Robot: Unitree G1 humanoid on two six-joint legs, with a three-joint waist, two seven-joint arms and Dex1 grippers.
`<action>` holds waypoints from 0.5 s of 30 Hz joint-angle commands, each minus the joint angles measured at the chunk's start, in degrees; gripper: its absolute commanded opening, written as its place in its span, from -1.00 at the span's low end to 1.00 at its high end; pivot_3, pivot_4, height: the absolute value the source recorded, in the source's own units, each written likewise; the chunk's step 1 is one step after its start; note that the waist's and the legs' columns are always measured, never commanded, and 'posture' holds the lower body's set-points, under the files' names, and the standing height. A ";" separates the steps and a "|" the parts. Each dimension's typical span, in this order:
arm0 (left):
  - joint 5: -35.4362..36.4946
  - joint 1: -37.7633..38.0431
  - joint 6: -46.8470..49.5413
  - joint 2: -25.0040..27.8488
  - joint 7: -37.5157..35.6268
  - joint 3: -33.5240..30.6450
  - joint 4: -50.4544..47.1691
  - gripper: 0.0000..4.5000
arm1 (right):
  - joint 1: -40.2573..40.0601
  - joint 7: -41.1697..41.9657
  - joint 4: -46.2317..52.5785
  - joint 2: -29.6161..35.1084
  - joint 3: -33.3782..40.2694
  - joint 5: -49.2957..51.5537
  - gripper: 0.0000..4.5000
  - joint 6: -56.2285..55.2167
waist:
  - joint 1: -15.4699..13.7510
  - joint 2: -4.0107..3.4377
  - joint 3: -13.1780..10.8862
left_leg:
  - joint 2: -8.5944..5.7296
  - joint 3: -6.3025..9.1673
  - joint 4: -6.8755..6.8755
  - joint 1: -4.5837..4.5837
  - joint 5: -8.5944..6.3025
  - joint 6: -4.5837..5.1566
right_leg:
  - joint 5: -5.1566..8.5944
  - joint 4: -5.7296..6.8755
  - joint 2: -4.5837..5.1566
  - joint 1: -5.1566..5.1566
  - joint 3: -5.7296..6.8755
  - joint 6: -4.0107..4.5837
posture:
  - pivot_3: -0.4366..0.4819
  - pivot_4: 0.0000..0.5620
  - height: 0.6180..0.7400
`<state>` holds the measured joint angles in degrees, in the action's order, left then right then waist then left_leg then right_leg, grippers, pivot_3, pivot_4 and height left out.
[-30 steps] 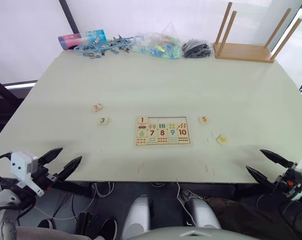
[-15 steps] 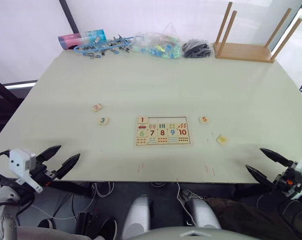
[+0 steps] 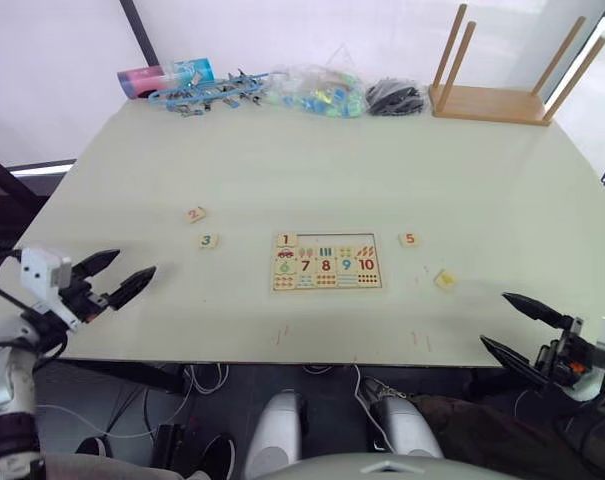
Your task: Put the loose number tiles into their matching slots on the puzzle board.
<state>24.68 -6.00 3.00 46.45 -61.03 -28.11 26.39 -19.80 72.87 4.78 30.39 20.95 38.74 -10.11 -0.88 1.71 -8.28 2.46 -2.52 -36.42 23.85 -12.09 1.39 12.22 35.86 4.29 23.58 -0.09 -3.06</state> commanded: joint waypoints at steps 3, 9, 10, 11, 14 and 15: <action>-5.49 -11.48 -3.44 1.78 1.37 5.37 10.13 0.96 | 0.51 1.48 2.19 -0.44 0.03 1.25 1.00 -0.83 | -0.04 0.04 0.01 | -0.02 -0.03 0.00 0.01 0.01 0.01 | -0.01 0.00 -0.04 -0.01 0.04 0.01 | -0.05 -0.47 1.00; -11.28 -24.29 -7.26 1.23 2.87 11.23 23.32 0.96 | 1.41 1.69 2.38 -0.77 -0.19 1.06 1.00 -1.18 | 0.03 0.08 0.01 | -0.13 -0.25 0.00 0.03 0.16 0.26 | -0.02 0.00 -0.17 -0.03 0.09 0.02 | -0.05 -0.47 1.00; -12.15 -26.52 -7.46 1.11 3.76 11.97 25.68 0.96 | 1.52 1.71 2.34 -0.80 -0.08 0.99 1.00 -1.34 | 0.05 0.08 0.01 | -0.16 -0.24 0.00 0.03 0.16 0.26 | -0.02 0.00 -0.18 -0.04 0.09 0.02 | -0.05 -0.47 1.00; -12.69 -28.01 -7.70 1.06 4.24 12.43 27.42 0.96 | 1.60 1.73 2.31 -0.83 0.00 0.93 1.00 -1.44 | 0.06 0.09 0.01 | -0.17 -0.24 0.00 0.03 0.16 0.27 | -0.02 0.01 -0.19 -0.06 0.09 0.02 | -0.05 -0.47 1.00; -14.81 -31.87 -9.28 0.63 5.70 14.09 32.48 0.96 | 1.56 1.42 2.75 -0.93 0.10 0.87 1.00 -1.48 | 0.13 0.10 0.00 | -0.19 -0.26 0.00 0.03 0.16 0.27 | -0.02 0.00 -0.20 -0.12 0.09 0.01 | -0.05 -0.47 1.00; -15.80 -33.39 -9.60 0.20 6.45 14.82 34.48 0.96 | 1.38 1.27 3.12 -0.92 0.16 0.92 1.00 -1.42 | 0.10 0.09 0.00 | -0.19 -0.26 0.00 0.03 0.16 0.27 | -0.02 0.00 -0.20 -0.12 0.09 0.01 | -0.05 -0.47 1.00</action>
<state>10.06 -37.73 -5.09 46.62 -55.75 -13.85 58.81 -18.29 74.33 5.88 29.41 20.15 38.97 -10.68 -0.78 1.81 -8.28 2.26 -2.78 -36.42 23.89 -11.92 1.66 12.20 35.87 4.09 23.46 0.00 -3.06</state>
